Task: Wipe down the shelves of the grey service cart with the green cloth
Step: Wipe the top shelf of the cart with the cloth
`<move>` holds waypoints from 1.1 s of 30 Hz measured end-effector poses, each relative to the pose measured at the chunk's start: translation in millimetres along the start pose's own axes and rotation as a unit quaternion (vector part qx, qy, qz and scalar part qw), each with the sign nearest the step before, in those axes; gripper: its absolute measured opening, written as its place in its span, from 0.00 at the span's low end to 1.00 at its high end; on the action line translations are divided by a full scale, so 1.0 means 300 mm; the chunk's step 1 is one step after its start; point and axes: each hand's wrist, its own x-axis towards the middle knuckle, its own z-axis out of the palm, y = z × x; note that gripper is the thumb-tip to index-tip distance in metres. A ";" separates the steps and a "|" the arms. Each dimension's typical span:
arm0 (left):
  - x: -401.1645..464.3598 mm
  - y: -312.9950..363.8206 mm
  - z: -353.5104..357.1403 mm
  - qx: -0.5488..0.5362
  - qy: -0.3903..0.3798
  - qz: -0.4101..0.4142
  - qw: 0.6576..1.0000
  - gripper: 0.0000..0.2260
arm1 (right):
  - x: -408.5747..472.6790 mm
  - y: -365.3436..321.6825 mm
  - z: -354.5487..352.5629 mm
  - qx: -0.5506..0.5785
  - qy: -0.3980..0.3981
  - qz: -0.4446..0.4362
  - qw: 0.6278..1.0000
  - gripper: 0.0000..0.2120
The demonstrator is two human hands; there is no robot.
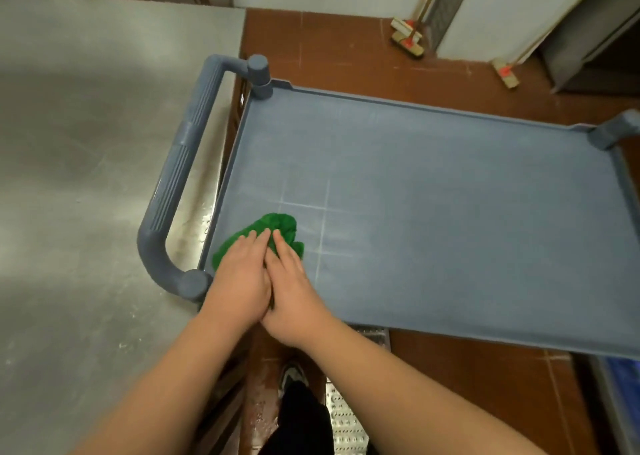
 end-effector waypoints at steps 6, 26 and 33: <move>0.015 0.091 0.059 0.074 0.087 -0.057 0.992 0.30 | -0.317 0.195 -0.168 0.034 0.128 0.094 0.987 0.24; -0.058 0.410 0.329 0.075 0.096 -0.006 0.993 0.31 | -0.481 0.481 -0.369 -0.261 0.061 0.205 0.941 0.30; -0.064 0.703 0.483 0.068 0.060 0.036 0.995 0.31 | -0.514 0.486 -0.463 -0.065 0.116 0.183 0.974 0.27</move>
